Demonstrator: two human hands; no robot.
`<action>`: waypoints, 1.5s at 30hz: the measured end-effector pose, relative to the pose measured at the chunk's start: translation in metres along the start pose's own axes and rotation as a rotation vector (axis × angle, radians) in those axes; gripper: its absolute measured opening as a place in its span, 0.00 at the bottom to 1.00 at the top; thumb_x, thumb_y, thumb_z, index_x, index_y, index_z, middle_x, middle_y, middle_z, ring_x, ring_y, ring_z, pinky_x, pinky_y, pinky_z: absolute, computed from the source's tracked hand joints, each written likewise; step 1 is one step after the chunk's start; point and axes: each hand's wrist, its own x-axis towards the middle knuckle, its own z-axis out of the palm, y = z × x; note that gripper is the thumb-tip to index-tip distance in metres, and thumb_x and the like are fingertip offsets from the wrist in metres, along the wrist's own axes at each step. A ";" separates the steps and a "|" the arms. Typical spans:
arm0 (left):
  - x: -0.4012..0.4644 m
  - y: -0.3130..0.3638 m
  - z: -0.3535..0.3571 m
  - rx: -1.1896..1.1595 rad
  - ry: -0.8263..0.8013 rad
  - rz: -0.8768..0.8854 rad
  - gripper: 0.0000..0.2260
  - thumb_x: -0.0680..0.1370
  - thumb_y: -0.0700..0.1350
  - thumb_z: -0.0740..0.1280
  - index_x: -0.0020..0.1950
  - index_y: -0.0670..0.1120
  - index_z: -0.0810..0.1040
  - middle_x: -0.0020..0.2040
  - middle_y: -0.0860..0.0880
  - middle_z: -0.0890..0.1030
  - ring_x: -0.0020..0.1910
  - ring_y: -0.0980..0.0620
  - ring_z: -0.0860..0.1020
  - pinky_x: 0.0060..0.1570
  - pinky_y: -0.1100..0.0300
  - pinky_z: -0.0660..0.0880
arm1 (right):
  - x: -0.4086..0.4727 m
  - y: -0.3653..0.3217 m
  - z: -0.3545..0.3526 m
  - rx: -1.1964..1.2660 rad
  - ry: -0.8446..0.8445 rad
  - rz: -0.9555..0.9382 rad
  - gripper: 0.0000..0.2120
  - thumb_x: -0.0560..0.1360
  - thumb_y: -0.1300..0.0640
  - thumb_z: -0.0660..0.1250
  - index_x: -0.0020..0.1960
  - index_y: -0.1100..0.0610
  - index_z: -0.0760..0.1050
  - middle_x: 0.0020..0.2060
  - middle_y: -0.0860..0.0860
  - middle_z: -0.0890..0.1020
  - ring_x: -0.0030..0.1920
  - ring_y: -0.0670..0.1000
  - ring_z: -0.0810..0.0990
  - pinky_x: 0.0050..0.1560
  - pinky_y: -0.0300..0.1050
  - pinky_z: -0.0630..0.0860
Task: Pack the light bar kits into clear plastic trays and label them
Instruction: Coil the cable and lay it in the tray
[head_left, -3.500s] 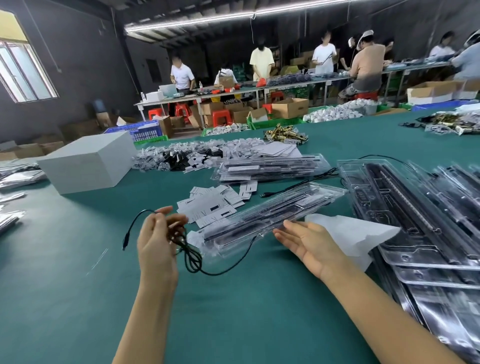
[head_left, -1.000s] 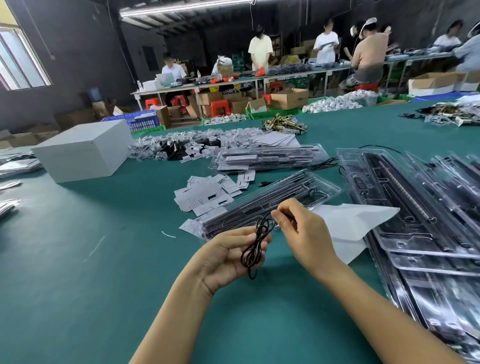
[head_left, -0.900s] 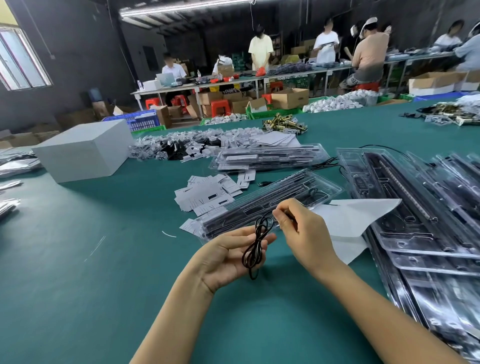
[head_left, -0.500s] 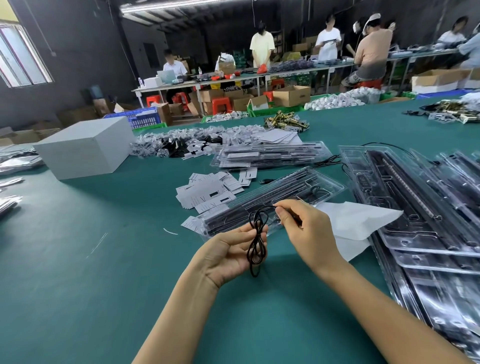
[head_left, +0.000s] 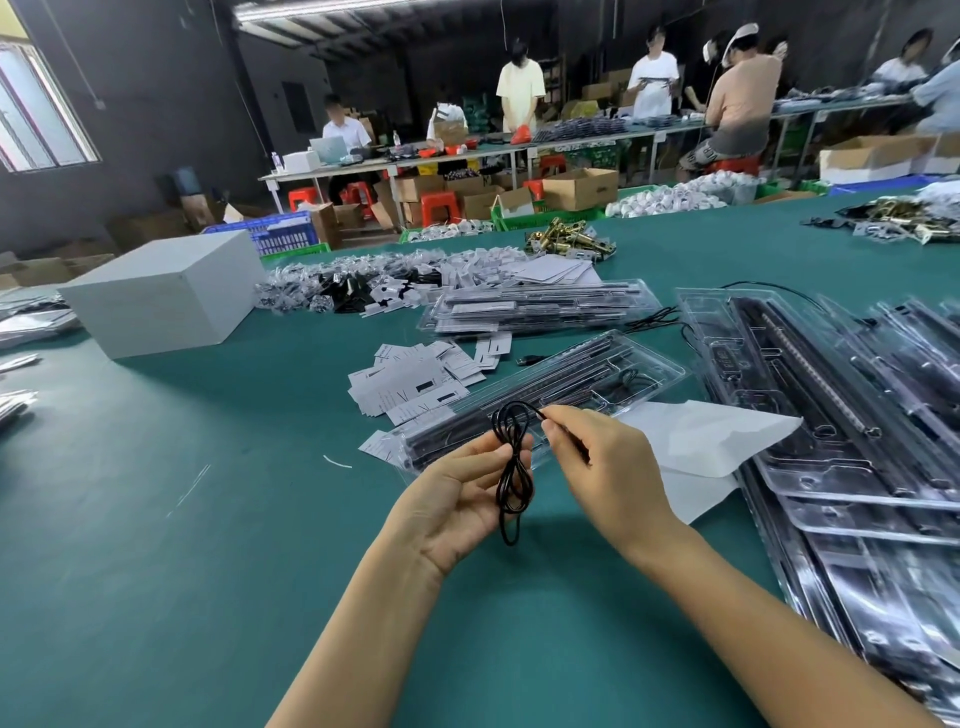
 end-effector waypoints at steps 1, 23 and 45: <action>0.000 0.000 0.001 0.006 -0.002 0.024 0.10 0.66 0.31 0.67 0.42 0.39 0.86 0.44 0.41 0.83 0.37 0.50 0.82 0.38 0.59 0.80 | 0.000 -0.001 0.000 -0.023 -0.020 -0.010 0.06 0.78 0.60 0.65 0.50 0.61 0.80 0.38 0.55 0.82 0.39 0.57 0.79 0.38 0.54 0.77; 0.003 -0.016 0.006 0.065 0.138 0.247 0.08 0.76 0.31 0.64 0.53 0.38 0.78 0.41 0.43 0.83 0.36 0.49 0.81 0.34 0.59 0.79 | -0.017 -0.019 0.010 -0.096 -0.135 -0.031 0.15 0.77 0.63 0.62 0.62 0.64 0.76 0.43 0.57 0.82 0.41 0.59 0.81 0.36 0.54 0.78; 0.003 -0.010 0.003 0.001 0.013 0.184 0.09 0.70 0.34 0.65 0.37 0.41 0.85 0.39 0.46 0.83 0.37 0.54 0.82 0.41 0.64 0.80 | -0.013 -0.030 0.000 -0.188 -0.261 -0.121 0.21 0.71 0.66 0.61 0.64 0.66 0.75 0.44 0.55 0.80 0.39 0.57 0.80 0.30 0.41 0.73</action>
